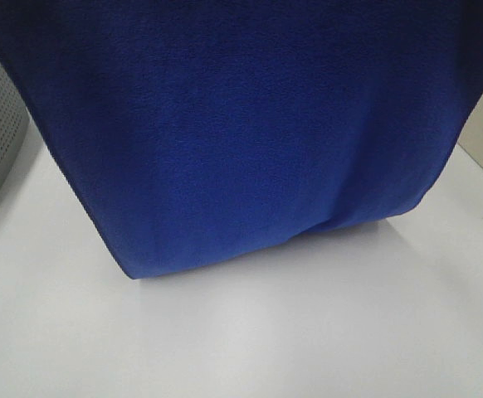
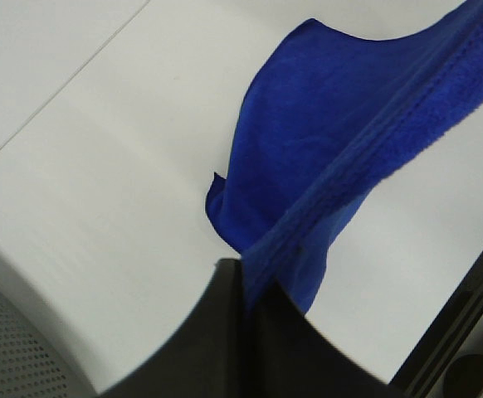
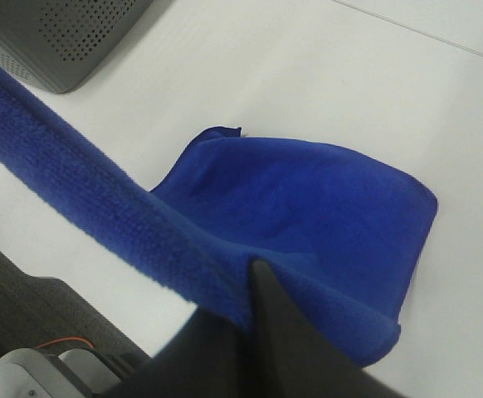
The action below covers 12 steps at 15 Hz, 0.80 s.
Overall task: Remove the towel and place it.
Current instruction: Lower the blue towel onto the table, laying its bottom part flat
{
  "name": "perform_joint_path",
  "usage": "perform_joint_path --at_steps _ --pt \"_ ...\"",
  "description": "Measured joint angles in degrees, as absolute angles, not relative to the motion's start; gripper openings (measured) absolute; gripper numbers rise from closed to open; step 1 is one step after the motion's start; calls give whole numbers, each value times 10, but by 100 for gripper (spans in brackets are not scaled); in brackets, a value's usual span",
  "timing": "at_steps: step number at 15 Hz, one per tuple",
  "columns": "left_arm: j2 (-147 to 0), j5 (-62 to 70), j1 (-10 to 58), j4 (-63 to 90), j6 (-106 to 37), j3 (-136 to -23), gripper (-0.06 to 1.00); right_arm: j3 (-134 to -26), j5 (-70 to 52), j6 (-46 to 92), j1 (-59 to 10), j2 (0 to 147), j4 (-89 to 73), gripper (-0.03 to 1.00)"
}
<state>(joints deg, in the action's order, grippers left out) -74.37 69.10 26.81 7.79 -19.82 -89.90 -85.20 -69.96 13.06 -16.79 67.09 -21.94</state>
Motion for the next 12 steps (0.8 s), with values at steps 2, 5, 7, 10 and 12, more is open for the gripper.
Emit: perform_joint_path --at_steps 2,5,7,10,12 --pt "-745 662 269 44 -200 -897 0 -852 -682 147 -168 674 -218 2" --pt "-751 597 270 -10 -200 -897 0 -852 -618 160 -169 701 -210 2" --pt "-766 561 270 -40 -200 -897 0 -852 -582 175 -169 718 -203 2" --pt "-782 498 270 -72 -200 -897 0 -863 -522 189 -169 744 -189 2" --pt "-794 419 270 -100 -198 -897 0 -909 -483 191 -168 782 -169 2"
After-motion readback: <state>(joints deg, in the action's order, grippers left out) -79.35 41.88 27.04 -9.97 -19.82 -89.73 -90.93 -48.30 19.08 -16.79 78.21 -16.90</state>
